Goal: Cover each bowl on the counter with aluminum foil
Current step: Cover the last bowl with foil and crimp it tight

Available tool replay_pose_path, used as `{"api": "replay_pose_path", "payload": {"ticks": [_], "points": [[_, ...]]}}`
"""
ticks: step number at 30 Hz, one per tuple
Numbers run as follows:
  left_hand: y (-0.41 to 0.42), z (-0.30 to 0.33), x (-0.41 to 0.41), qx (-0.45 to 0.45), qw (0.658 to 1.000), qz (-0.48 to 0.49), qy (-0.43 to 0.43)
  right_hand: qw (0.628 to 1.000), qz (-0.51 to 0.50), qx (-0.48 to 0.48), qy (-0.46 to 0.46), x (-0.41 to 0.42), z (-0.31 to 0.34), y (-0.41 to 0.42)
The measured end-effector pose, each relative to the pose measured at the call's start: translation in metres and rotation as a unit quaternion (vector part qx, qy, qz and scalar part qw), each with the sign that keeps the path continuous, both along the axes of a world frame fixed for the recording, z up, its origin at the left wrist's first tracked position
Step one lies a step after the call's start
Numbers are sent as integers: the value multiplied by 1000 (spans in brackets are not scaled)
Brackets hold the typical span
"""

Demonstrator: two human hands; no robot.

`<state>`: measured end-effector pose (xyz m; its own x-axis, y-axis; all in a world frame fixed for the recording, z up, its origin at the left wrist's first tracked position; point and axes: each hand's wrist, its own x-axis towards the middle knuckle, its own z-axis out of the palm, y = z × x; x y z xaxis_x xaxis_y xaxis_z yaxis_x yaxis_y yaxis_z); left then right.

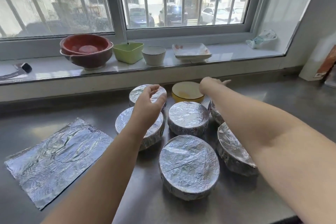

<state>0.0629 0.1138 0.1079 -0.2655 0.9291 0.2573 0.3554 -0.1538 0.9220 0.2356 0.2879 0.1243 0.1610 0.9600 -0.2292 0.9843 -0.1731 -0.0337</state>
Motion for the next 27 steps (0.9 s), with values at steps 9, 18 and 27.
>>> {"api": "replay_pose_path", "payload": {"ticks": [9, 18, 27], "points": [[9, -15, -6, -8, 998, 46, 30, 999, 15, -19, 33, 6, -29, 31], [-6, -14, -13, 52, 994, 73, 57, 974, -23, 135, 182, 19, -2, 6], [-46, 15, -5, 88, 992, -10, -85, 874, 65, 124, 465, -13, 58, -89]]}}
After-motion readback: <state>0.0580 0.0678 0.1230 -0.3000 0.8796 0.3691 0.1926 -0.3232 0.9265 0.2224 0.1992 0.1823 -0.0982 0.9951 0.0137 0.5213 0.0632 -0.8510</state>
